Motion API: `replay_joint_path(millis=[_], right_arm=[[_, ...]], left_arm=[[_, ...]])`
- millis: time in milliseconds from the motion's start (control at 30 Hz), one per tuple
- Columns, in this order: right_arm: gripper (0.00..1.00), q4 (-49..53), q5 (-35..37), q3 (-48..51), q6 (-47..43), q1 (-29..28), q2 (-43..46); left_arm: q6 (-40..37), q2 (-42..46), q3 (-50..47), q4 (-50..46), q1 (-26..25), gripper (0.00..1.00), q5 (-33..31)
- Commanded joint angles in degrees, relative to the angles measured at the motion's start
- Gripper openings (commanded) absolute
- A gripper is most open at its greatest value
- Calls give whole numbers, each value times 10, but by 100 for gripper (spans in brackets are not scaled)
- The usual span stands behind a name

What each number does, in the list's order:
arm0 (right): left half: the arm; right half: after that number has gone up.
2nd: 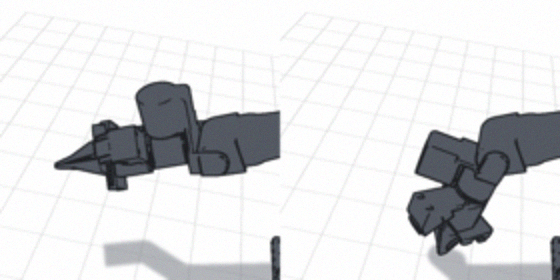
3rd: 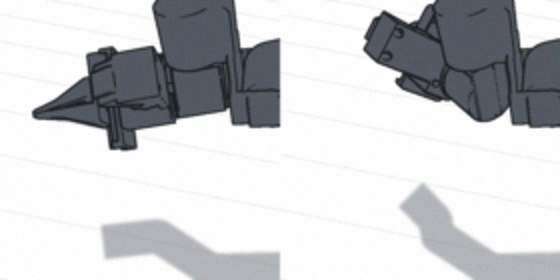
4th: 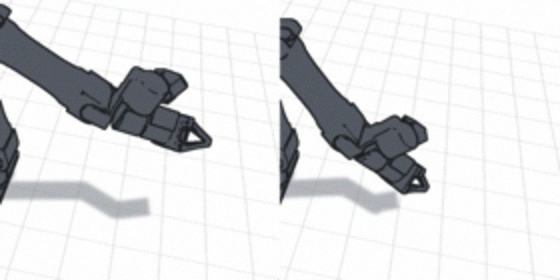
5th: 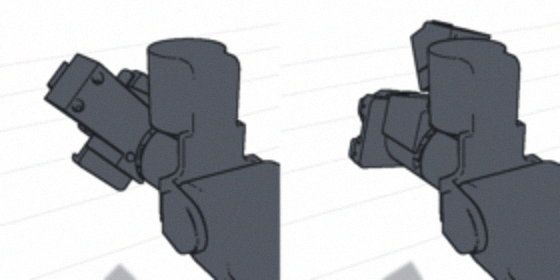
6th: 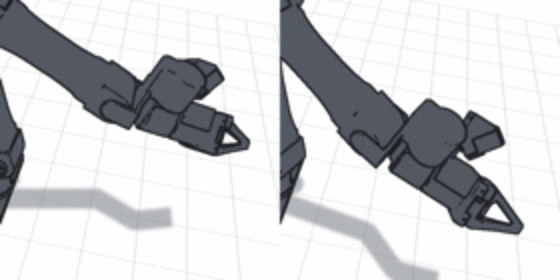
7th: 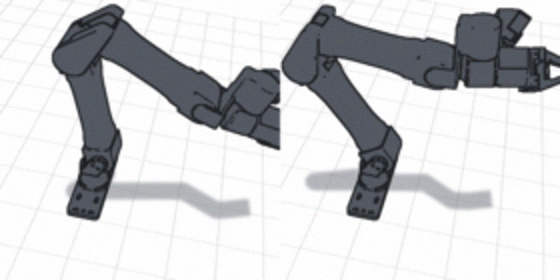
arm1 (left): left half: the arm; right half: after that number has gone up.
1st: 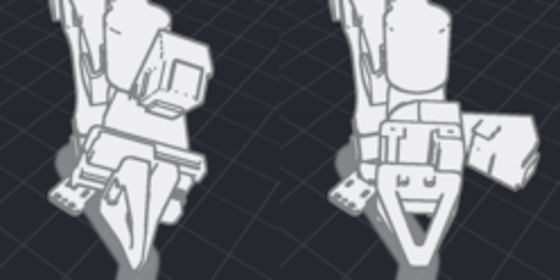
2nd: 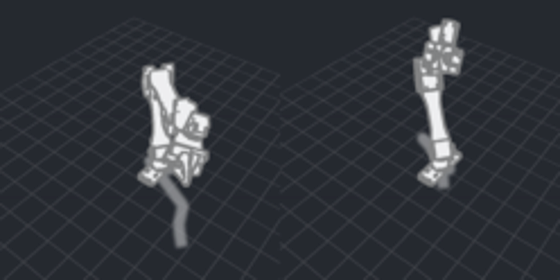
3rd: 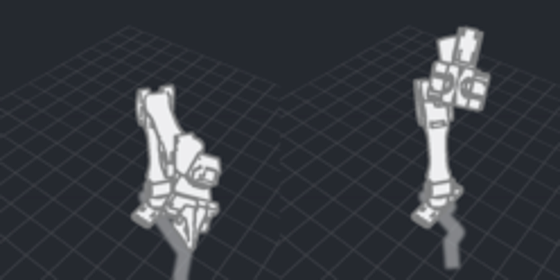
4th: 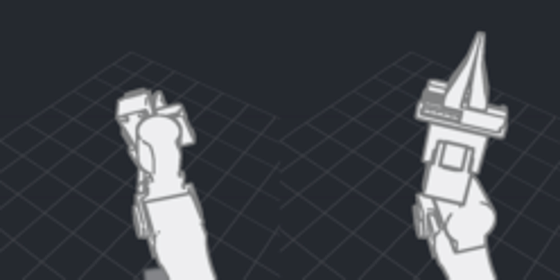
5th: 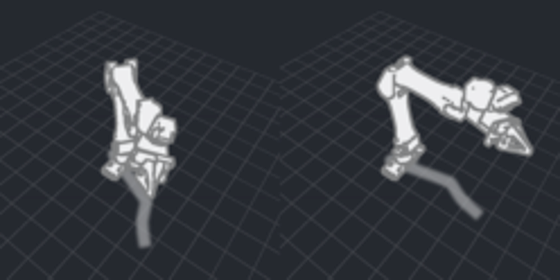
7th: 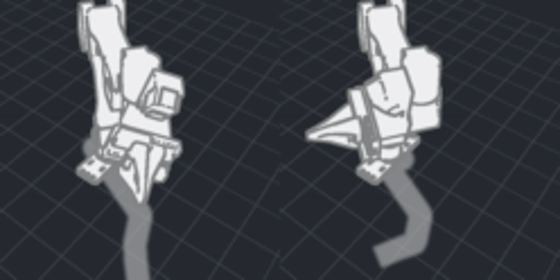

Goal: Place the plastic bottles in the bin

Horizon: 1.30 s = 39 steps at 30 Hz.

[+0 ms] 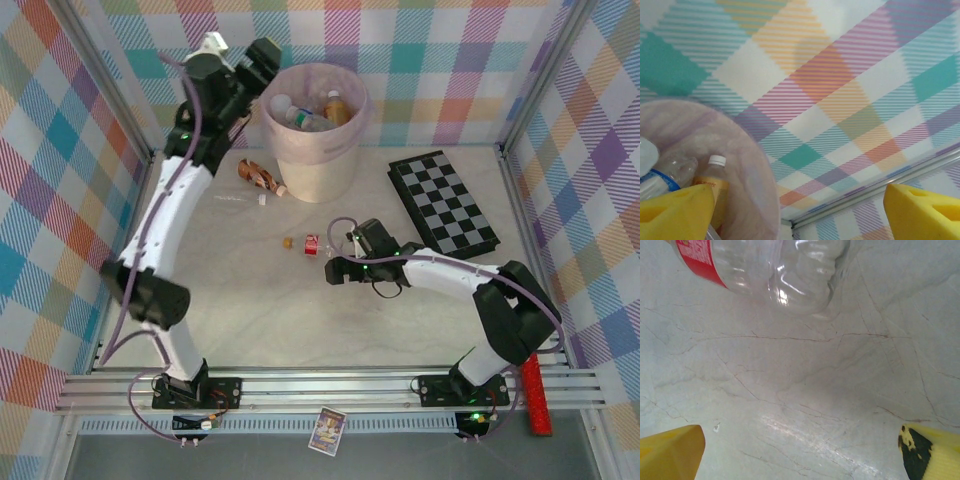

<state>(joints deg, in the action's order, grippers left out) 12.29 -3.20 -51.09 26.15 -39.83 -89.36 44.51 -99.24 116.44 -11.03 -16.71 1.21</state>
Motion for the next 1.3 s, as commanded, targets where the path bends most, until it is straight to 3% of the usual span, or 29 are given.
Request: replay_joint_path(millis=[0,233,533,700,933,1267], right_arm=[[99,28,10,-24,-9,-5,22],[99,75,30,-49,-15,-5,49],[99,130,25,-82,-31,-4,70],[99,94,1,-65,7,5,75],[100,-1,-43,-68,76,12,34],[97,-25,-5,-71,107,18,-22]], left_arm=[[-4,64,-96,25,37,88,-13],[34,175,-312,32,105,89,11],[164,180,-532,102,112,91,75],[200,177,-597,125,80,92,73],[311,179,-699,213,24,89,81],[407,172,-797,292,-51,85,37]])
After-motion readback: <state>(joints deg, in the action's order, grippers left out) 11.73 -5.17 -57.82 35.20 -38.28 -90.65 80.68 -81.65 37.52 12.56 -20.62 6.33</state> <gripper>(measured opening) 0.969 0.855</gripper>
